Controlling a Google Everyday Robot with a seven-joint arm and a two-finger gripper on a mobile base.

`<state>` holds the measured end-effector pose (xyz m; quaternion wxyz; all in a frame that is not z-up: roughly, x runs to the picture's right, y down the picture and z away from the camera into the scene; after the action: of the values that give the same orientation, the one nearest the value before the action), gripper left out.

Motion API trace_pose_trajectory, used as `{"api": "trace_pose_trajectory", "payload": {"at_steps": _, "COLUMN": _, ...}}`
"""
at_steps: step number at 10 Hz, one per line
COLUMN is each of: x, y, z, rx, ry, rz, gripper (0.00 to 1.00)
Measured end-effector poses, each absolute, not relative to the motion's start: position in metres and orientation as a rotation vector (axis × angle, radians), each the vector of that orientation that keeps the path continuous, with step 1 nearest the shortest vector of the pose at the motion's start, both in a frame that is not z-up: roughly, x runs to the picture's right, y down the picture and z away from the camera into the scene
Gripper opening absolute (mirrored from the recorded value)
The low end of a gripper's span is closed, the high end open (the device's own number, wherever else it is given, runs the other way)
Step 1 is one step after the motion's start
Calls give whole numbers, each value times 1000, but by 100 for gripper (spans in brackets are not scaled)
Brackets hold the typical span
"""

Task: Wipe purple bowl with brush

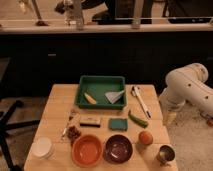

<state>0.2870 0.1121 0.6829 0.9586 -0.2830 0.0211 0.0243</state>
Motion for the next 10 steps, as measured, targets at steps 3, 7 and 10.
{"api": "trace_pose_trajectory", "payload": {"at_steps": 3, "x": 287, "y": 112, "z": 683, "rx": -574, "ry": 43, "rz": 49, "gripper": 80}}
{"api": "trace_pose_trajectory", "payload": {"at_steps": 7, "x": 293, "y": 112, "z": 689, "rx": -603, "ry": 70, "rz": 134, "gripper": 80}}
{"api": "trace_pose_trajectory", "payload": {"at_steps": 10, "x": 297, "y": 108, "z": 701, "rx": -624, "ry": 91, "rz": 305, "gripper": 80}}
